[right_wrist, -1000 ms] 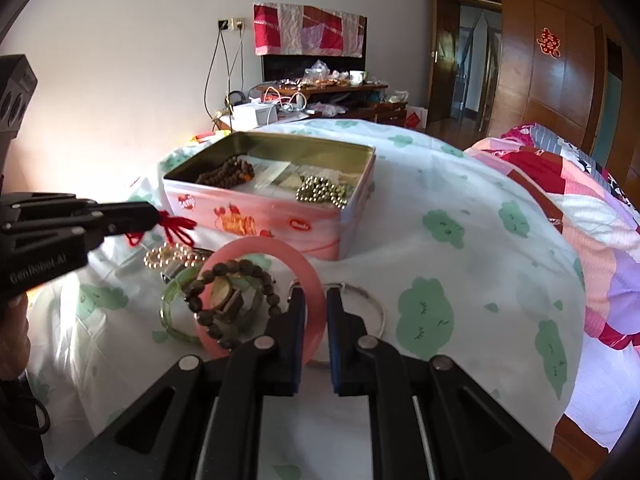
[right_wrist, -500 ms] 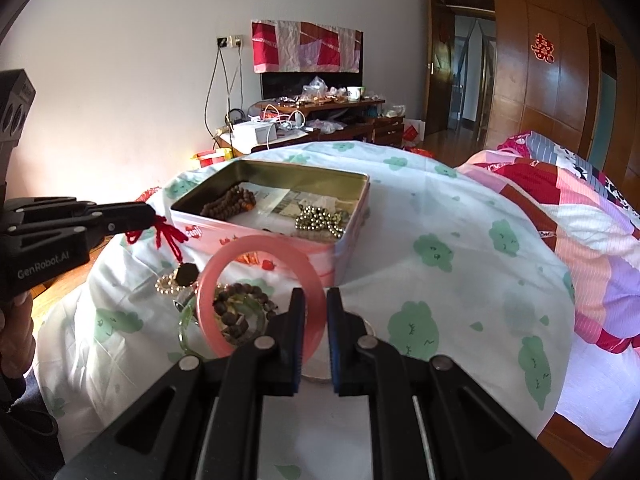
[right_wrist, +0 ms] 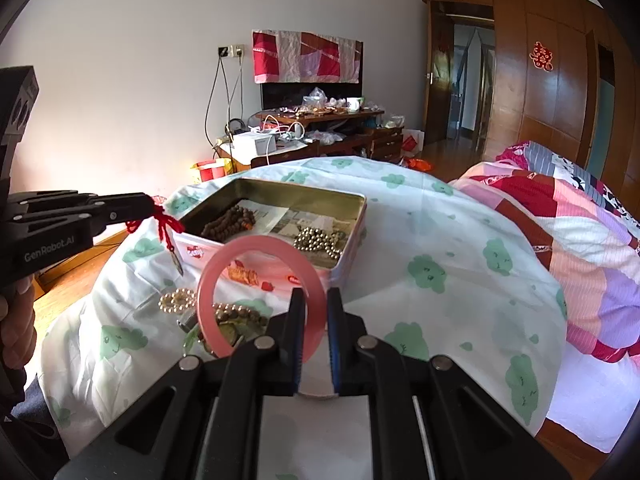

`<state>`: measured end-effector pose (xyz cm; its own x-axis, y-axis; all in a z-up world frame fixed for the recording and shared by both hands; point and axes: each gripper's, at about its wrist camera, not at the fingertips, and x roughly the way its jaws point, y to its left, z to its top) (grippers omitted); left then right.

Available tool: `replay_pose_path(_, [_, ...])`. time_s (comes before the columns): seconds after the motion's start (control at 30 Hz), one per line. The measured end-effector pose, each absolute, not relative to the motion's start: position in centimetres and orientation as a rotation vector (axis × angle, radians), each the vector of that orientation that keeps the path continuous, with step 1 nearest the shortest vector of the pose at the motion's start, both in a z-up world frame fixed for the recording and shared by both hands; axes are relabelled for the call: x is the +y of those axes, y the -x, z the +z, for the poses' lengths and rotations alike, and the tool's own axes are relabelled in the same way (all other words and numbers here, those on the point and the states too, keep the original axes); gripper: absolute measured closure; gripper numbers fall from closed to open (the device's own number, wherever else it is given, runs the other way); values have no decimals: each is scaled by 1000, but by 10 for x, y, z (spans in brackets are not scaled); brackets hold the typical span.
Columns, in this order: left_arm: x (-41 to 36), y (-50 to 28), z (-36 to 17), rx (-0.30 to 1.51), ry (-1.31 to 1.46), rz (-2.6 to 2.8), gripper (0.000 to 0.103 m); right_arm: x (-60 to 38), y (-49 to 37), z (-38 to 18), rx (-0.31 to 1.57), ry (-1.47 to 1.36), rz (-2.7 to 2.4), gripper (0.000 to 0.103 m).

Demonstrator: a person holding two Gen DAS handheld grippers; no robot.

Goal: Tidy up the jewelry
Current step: 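Lift the pink bangle with the right tool and carry it over the tin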

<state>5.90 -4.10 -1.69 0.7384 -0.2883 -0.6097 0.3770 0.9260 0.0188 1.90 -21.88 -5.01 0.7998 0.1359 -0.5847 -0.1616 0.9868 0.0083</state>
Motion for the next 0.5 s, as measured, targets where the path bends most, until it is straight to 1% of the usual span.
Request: replay_pose_path(0.5, [-34, -68, -14, 639, -123, -336, 103, -221, -30, -49, 627, 53, 139, 91])
